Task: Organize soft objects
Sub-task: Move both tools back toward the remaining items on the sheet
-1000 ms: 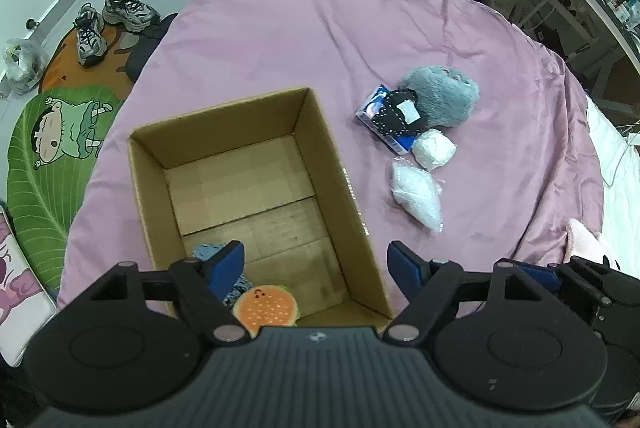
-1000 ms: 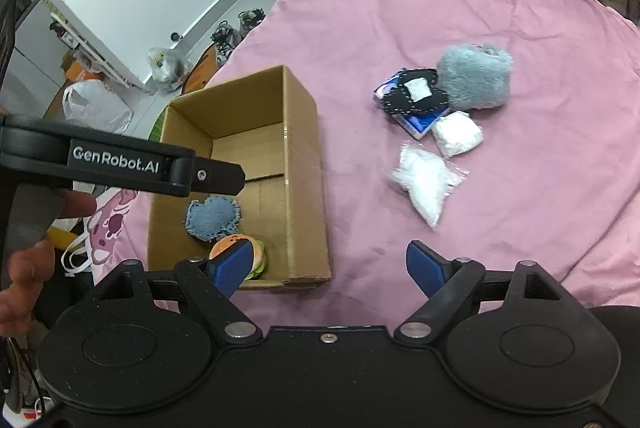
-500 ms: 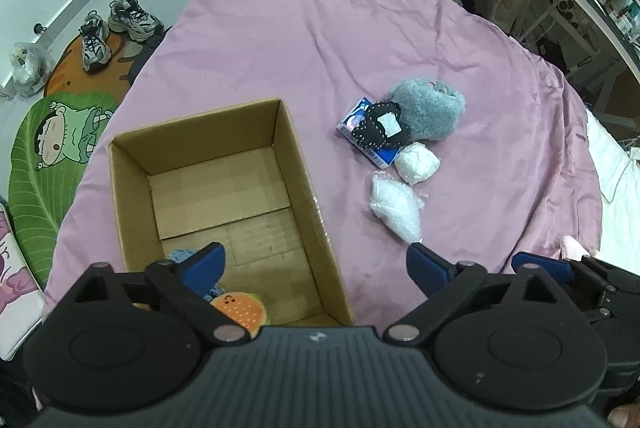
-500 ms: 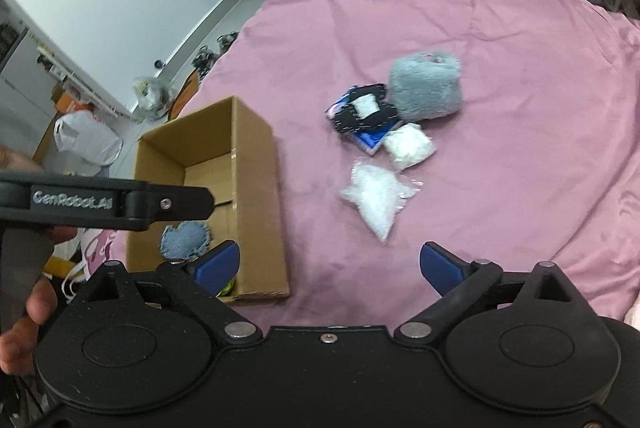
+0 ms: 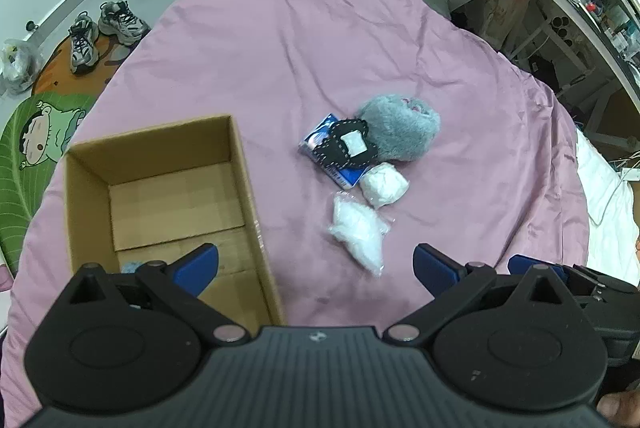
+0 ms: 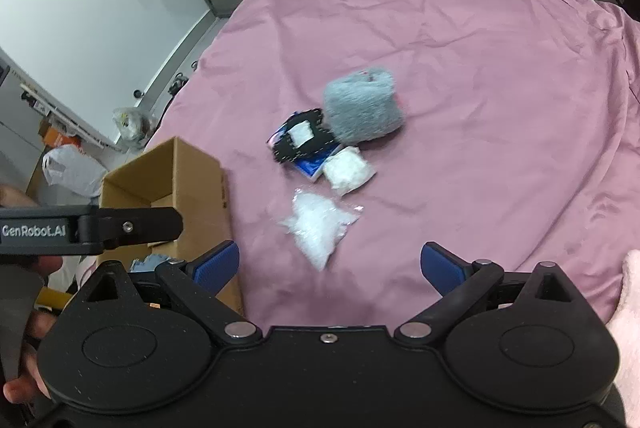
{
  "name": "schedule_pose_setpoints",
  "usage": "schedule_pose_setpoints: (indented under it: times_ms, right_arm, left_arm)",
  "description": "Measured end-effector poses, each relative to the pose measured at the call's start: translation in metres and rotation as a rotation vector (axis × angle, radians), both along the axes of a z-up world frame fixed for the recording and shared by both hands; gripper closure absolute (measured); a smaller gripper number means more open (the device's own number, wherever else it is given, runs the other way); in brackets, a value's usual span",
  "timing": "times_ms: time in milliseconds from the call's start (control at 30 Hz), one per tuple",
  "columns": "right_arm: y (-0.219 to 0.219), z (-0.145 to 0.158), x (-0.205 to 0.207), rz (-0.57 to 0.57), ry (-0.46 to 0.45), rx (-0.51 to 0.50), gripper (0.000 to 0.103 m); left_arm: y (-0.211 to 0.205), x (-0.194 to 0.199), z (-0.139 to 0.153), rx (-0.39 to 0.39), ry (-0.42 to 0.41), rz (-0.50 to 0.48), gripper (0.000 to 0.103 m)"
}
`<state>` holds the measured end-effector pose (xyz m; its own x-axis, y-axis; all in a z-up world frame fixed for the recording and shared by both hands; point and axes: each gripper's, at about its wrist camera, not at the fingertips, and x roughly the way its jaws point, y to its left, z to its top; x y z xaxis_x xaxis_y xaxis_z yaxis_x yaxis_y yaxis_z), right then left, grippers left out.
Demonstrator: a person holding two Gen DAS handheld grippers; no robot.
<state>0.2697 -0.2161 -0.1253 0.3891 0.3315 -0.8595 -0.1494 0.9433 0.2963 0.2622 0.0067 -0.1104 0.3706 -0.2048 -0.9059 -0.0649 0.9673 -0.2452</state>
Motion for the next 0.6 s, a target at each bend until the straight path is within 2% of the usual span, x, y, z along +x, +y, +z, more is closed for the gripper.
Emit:
schedule_pose_setpoints:
  times_ms: [167, 600]
  right_arm:
    - [-0.016, -0.005, 0.011, -0.010, -0.001, 0.013, 0.008]
    - [-0.049, -0.021, 0.038, -0.013, 0.033, 0.066, 0.025]
  left_arm:
    - [-0.012, 0.010, -0.004, 0.012, 0.028, 0.002, 0.001]
    - [-0.041, 0.021, -0.018, 0.035, 0.013, 0.064, 0.004]
